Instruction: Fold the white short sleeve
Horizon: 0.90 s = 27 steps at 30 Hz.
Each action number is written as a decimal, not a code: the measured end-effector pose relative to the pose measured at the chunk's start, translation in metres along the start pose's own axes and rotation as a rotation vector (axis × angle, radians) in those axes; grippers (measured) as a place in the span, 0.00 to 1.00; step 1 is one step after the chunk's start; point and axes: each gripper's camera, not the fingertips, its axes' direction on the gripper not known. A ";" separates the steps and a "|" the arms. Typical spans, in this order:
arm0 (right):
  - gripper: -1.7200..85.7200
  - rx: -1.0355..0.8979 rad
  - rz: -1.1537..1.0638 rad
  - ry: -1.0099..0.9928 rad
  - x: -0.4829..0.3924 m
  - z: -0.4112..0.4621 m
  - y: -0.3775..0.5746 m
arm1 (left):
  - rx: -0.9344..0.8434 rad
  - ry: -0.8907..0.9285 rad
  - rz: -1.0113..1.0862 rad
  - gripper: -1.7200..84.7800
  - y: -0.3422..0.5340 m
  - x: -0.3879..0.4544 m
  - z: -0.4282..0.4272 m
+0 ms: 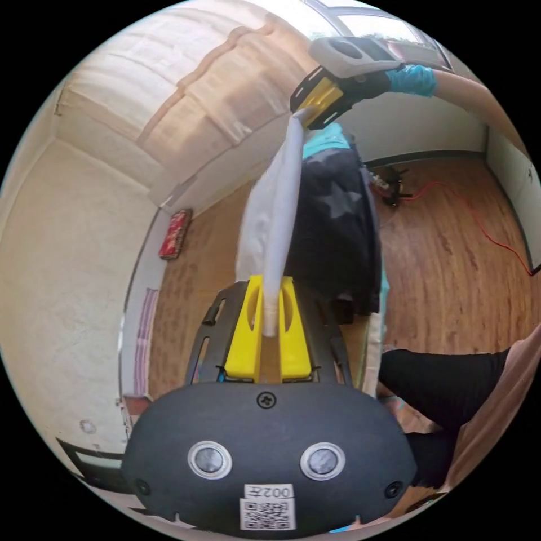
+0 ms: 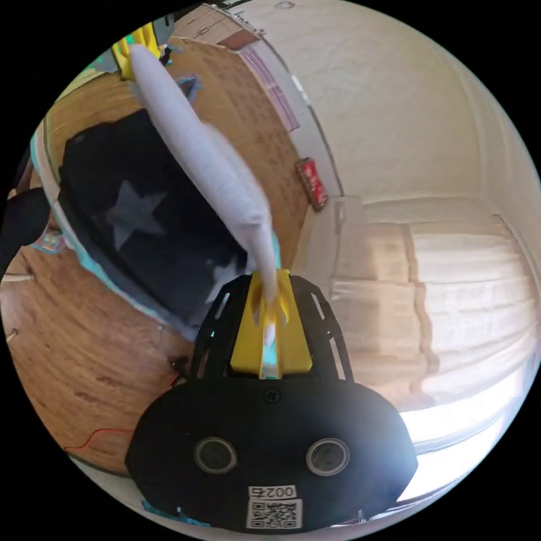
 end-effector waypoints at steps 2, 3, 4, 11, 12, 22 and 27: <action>0.01 0.021 0.064 0.036 -0.021 0.014 0.023 | 0.009 -0.013 -0.002 0.06 0.005 0.015 0.005; 0.01 0.023 0.087 0.035 -0.022 0.016 0.026 | 0.031 -0.027 -0.016 0.06 0.007 0.017 0.002; 0.01 0.026 0.119 0.030 -0.019 0.020 0.030 | 0.043 -0.031 -0.019 0.06 0.009 0.017 -0.001; 0.03 0.014 0.212 -0.019 -0.002 0.052 0.047 | 0.080 0.048 -0.032 0.07 0.026 0.007 0.003; 0.03 0.012 0.213 -0.020 -0.002 0.055 0.048 | 0.078 0.074 -0.049 0.07 0.031 0.006 0.009; 0.09 -0.018 0.243 -0.042 0.008 0.082 0.090 | 0.095 0.290 -0.135 0.03 0.086 -0.023 0.028; 0.09 -0.157 0.206 -0.047 0.017 0.101 0.119 | 0.138 0.330 -0.260 0.02 0.118 -0.050 0.035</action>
